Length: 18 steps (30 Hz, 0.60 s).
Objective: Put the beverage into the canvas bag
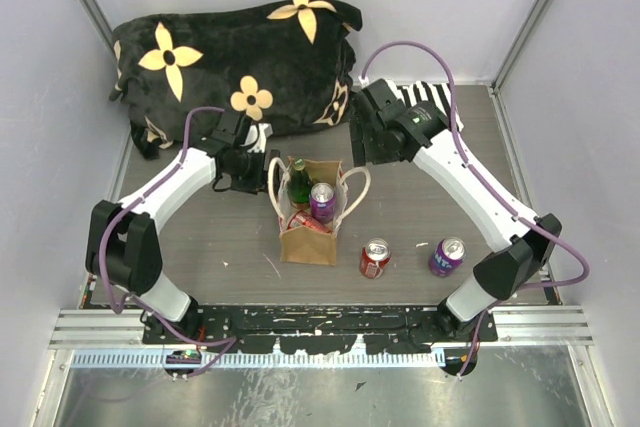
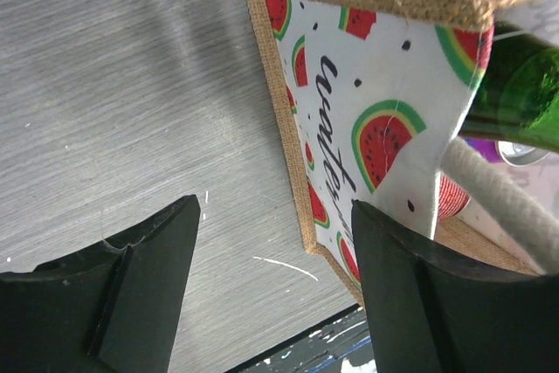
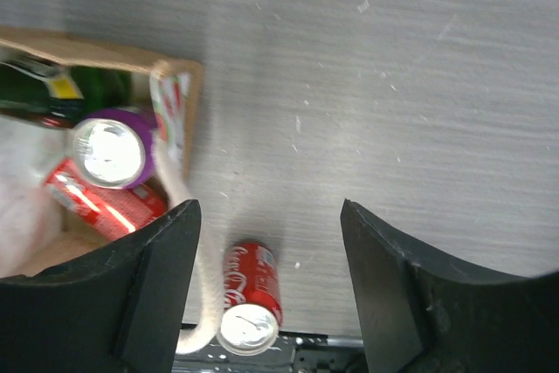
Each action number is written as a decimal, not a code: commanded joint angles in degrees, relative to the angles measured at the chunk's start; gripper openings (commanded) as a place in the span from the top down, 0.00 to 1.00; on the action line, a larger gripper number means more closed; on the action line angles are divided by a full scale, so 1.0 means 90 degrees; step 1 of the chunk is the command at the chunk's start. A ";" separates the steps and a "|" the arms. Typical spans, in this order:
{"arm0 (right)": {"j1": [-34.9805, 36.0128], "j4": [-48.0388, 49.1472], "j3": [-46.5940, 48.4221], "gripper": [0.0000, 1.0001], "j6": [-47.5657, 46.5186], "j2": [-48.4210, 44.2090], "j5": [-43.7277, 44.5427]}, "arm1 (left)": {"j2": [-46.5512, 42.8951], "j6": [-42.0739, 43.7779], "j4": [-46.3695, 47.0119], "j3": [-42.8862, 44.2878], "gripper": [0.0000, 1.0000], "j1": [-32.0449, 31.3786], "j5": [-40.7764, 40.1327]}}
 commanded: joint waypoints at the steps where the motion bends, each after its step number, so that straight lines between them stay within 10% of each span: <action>1: 0.0262 0.0151 0.1126 0.31 0.0021 0.0032 -0.0187 | -0.0290 0.0109 0.0018 -0.0194 0.23 -0.0024 0.0106; 8: 0.1466 -0.0466 0.2505 0.35 -0.0342 0.1256 -0.0240 | -0.0476 0.0129 0.0057 -0.0421 0.23 -0.0024 0.0088; 18: 0.2121 0.0370 0.0951 0.56 0.0102 0.1224 -0.0773 | -0.0659 0.0147 0.0082 -0.0617 0.22 -0.0026 0.0103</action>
